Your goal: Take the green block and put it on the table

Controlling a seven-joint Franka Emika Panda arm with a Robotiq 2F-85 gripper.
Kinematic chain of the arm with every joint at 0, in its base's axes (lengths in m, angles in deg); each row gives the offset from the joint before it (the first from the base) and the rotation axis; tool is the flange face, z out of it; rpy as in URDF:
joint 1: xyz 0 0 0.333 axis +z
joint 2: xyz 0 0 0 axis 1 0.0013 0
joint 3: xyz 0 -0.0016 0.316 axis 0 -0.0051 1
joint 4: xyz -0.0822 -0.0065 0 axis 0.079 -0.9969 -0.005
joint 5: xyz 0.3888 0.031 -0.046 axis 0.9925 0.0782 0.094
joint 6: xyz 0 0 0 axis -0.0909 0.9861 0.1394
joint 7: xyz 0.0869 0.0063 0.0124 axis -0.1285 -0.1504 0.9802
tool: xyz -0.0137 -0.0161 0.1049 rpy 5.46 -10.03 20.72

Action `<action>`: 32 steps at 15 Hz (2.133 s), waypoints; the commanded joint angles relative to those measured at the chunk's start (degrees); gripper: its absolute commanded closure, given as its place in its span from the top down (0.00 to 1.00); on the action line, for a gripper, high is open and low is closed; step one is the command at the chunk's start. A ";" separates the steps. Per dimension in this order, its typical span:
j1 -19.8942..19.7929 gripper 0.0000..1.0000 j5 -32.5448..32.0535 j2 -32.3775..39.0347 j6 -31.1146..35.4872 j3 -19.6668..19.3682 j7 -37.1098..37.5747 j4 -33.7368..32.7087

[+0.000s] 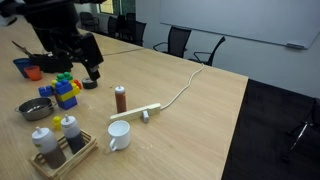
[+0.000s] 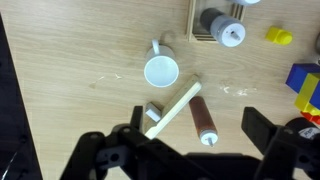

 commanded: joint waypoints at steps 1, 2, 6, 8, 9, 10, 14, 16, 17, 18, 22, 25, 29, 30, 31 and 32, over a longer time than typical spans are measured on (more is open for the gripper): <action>2.76 1.00 3.30 3.96 2.73 2.00 -1.85 -1.12; 3.85 1.00 4.14 5.98 3.71 2.94 -1.96 -1.72; 7.31 1.00 8.46 14.14 8.66 6.36 -3.05 -5.37; 8.05 1.00 10.47 18.08 10.75 8.06 -3.66 -8.10; 8.22 1.00 11.84 19.84 11.56 8.90 -4.13 -9.46; 8.29 1.00 13.03 21.37 11.97 9.88 -4.82 -10.88; 7.33 1.00 11.30 21.77 11.73 11.68 -2.32 -10.60; 7.15 1.00 11.31 21.48 11.68 11.60 -2.33 -10.49; 7.07 1.00 11.31 21.44 11.68 11.58 -2.33 -10.49; 7.09 1.00 11.31 21.44 11.68 11.61 -2.33 -10.48; 8.09 1.00 12.65 25.15 14.07 13.11 -2.98 -12.01; 9.20 1.00 8.87 30.84 15.72 15.84 -1.27 -14.70; 11.88 1.00 -0.30 39.46 16.01 17.55 1.59 -20.62; 12.96 1.00 -4.02 40.91 15.72 16.99 2.85 -22.23; 13.89 1.00 -6.98 42.20 15.35 16.54 3.97 -24.01; 14.73 1.00 -9.77 43.32 15.13 16.14 4.91 -25.72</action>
